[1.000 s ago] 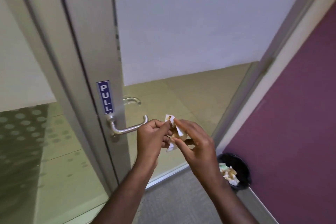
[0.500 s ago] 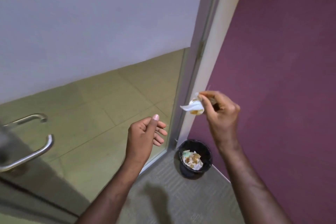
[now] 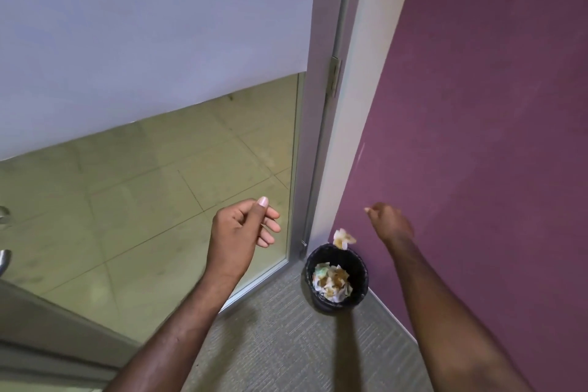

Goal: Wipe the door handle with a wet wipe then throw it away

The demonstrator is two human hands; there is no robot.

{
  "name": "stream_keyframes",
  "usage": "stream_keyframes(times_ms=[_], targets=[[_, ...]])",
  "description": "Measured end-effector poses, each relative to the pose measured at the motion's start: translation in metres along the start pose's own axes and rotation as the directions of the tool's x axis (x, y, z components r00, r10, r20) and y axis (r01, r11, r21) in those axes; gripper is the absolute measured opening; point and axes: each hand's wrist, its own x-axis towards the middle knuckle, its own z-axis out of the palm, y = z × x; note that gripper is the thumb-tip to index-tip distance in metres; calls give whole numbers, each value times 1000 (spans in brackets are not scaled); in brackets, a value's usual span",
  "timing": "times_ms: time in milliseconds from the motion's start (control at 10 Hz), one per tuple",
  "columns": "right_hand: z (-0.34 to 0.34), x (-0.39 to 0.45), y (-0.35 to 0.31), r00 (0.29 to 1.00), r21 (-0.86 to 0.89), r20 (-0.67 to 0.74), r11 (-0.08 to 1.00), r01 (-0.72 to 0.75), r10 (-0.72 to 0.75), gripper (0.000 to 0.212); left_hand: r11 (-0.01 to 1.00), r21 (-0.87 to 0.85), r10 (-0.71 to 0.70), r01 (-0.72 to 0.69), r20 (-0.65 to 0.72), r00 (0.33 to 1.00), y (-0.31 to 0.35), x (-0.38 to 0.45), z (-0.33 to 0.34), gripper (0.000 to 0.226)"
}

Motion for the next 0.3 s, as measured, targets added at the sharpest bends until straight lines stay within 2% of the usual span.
stream_keyframes(times_ms=[100,200,300], targets=[[4,11,17,999,8,-48,1000,-14,15,36,1000,22,5,-5,-10,1000,-3,6,5,37],[7,14,17,999,-32,-12,999,32,-32,34,999,52,-6,8,-35,999,-9,7,9,37],[6,20,5,995,-29,-31,995,97,-98,32,992,125,-3,0,25,1000,-12,19,27,36]])
